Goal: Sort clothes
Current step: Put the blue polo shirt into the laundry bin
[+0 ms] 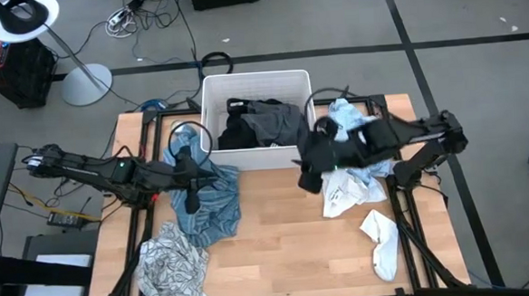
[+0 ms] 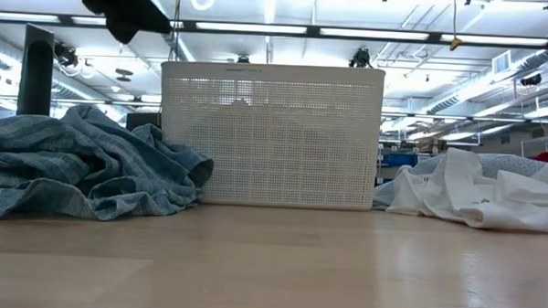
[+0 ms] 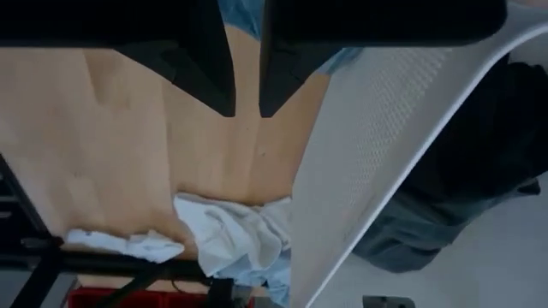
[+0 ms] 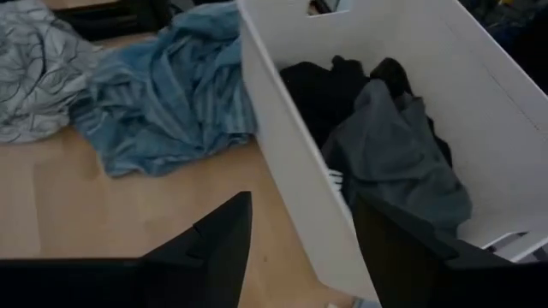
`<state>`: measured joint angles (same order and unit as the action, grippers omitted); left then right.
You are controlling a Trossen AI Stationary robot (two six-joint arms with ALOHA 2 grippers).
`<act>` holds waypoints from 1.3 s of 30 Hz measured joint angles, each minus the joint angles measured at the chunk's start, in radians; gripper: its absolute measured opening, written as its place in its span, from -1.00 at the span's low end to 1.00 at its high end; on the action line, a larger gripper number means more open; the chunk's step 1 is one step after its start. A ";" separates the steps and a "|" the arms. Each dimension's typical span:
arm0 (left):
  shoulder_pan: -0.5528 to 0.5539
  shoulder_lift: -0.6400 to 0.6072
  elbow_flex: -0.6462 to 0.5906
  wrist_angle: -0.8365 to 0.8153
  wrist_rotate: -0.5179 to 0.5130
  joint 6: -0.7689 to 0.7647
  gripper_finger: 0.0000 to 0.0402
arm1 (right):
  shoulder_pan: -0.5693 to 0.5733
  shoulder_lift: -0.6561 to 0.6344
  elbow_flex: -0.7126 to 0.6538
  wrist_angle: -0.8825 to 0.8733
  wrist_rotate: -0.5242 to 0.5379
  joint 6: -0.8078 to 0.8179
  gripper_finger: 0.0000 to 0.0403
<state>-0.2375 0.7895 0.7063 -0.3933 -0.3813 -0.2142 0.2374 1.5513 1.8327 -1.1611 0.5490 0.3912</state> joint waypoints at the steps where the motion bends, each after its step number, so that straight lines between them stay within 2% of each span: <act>1: 0.001 0.000 0.000 0.015 0.000 -0.006 -0.70 | 0.023 0.000 -0.012 0.005 0.017 0.012 0.00; 7: 0.002 0.001 0.000 0.058 0.003 -0.083 -0.66 | 0.142 -0.001 -0.141 0.015 0.154 0.136 0.00; 12: 0.002 0.001 0.000 0.039 0.024 -0.146 -0.47 | 0.204 -0.001 -0.340 0.094 0.196 0.290 -0.01; 15: 0.002 0.001 0.000 0.021 0.003 -0.160 -0.32 | 0.233 -0.001 -0.486 0.241 0.207 0.346 0.00; 19: 0.002 0.001 0.000 0.006 -0.050 -0.157 -0.17 | 0.264 -0.001 -0.690 0.566 0.218 0.368 -0.01; 22: 0.002 0.001 0.000 0.008 -0.061 -0.175 -0.14 | 0.274 -0.001 -0.827 0.809 0.216 0.356 -0.01; 24: 0.002 0.002 0.000 0.015 -0.059 -0.291 -0.14 | 0.274 -0.001 -0.903 0.934 0.215 0.349 -0.01; 27: 0.002 -0.003 0.000 -0.003 0.007 -0.296 -0.17 | 0.273 -0.001 -0.984 1.057 0.196 0.351 -0.01; 31: -0.014 -0.038 0.033 -0.165 0.046 -0.339 -0.20 | 0.272 -0.001 -1.039 1.116 0.165 0.371 -0.03; 35: -0.022 -0.087 0.105 -0.419 0.028 -0.412 -0.22 | 0.272 -0.001 -1.056 1.117 0.157 0.375 -0.04; 39: -0.022 -0.114 0.112 -0.553 -0.021 -0.475 -0.22 | 0.271 -0.001 -1.068 1.117 0.157 0.375 -0.04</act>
<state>-0.2597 0.6754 0.8182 -0.9466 -0.4022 -0.6893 0.5079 1.5505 0.7647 -0.0438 0.7063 0.7666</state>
